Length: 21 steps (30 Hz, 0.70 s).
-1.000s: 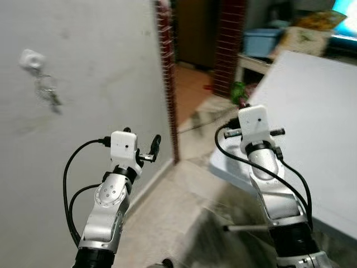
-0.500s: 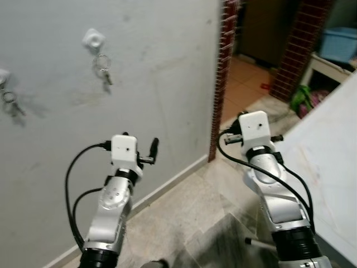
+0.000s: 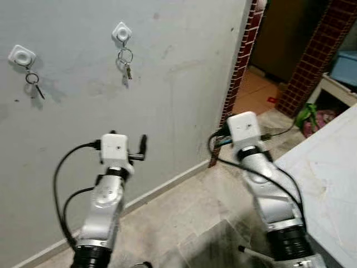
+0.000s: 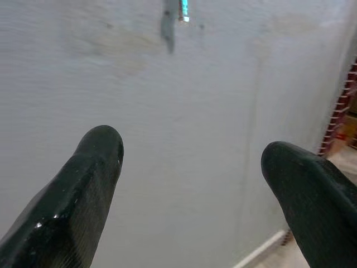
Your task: Hang keys on a hook
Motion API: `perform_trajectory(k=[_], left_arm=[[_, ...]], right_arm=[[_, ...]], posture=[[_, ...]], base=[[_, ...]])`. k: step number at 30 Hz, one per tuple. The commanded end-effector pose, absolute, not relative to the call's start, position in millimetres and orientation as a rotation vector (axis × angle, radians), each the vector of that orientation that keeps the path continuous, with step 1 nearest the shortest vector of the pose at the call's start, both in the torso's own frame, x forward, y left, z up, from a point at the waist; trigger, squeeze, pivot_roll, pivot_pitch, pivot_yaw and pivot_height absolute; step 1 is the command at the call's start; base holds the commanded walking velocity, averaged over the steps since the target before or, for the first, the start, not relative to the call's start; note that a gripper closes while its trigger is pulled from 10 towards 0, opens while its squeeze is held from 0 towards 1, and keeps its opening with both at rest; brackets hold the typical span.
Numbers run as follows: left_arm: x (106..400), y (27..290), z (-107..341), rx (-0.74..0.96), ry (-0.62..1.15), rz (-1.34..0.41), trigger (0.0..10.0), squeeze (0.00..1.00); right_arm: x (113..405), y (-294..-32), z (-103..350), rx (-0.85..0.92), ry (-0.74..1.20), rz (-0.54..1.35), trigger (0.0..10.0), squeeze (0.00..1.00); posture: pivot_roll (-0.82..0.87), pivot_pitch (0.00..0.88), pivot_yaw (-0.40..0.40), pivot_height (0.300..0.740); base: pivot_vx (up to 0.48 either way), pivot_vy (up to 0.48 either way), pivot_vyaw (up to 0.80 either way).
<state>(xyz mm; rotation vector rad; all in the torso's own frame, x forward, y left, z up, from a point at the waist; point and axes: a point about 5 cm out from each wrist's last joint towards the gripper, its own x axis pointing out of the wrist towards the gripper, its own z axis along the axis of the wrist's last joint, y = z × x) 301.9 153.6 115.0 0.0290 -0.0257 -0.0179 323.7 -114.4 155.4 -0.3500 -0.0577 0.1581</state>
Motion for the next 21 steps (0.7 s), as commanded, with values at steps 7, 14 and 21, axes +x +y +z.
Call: perform_trajectory(k=[7, 14, 21], left_arm=[[301.5, 149.9, 116.0, 0.053, -0.026, -0.052, 10.0, 0.00], [306.1, 140.9, 118.4, 0.025, -0.002, -0.081, 10.0, 0.00], [306.9, 144.6, 117.3, 0.017, 0.003, -0.095, 10.0, 0.00]], right_arm=[[323.8, -113.0, 155.7, -0.348, -0.068, 0.140, 10.0, 0.00], [323.4, -107.6, 156.9, -0.345, -0.079, 0.166, 10.0, 0.00], [325.7, -104.1, 159.5, -0.346, -0.089, 0.189, 10.0, 0.00]], posture=[[0.00, 0.028, 0.021, 0.740], [-0.01, 0.031, 0.027, 0.740], [-0.01, 0.037, 0.017, 0.740]], base=[[0.000, 0.000, 0.76], [0.000, 0.000, 0.80], [0.000, 0.000, 0.80]])
